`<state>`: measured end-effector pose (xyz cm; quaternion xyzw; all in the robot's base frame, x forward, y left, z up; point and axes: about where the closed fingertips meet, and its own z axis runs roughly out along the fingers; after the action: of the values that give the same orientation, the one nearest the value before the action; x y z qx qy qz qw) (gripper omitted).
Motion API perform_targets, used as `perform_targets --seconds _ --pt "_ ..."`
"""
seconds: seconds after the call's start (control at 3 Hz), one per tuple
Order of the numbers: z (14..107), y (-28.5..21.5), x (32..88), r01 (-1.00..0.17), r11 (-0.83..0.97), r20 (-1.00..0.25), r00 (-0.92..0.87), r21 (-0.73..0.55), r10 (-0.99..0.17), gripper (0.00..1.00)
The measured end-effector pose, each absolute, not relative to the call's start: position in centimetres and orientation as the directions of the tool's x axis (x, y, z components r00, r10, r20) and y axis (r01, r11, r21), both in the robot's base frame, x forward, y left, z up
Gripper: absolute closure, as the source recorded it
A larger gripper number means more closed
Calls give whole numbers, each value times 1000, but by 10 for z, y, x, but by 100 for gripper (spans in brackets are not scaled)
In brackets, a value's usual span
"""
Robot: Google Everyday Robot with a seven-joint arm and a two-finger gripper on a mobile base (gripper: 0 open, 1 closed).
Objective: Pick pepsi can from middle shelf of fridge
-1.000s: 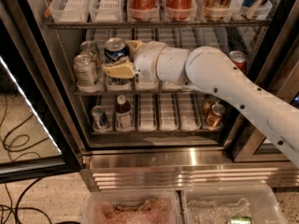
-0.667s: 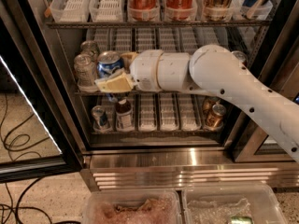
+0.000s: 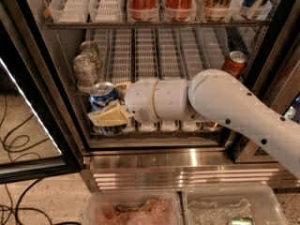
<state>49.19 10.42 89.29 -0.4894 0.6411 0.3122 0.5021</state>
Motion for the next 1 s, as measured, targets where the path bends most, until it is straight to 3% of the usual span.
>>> perform_targets --seconds 0.33,0.67,1.0 --pt "894 105 492 -941 325 -950 -16 -92 -313 100" --pt "881 120 456 -953 294 -948 -27 -72 -318 100" --pt "886 164 382 -940 340 -950 -123 19 -288 100"
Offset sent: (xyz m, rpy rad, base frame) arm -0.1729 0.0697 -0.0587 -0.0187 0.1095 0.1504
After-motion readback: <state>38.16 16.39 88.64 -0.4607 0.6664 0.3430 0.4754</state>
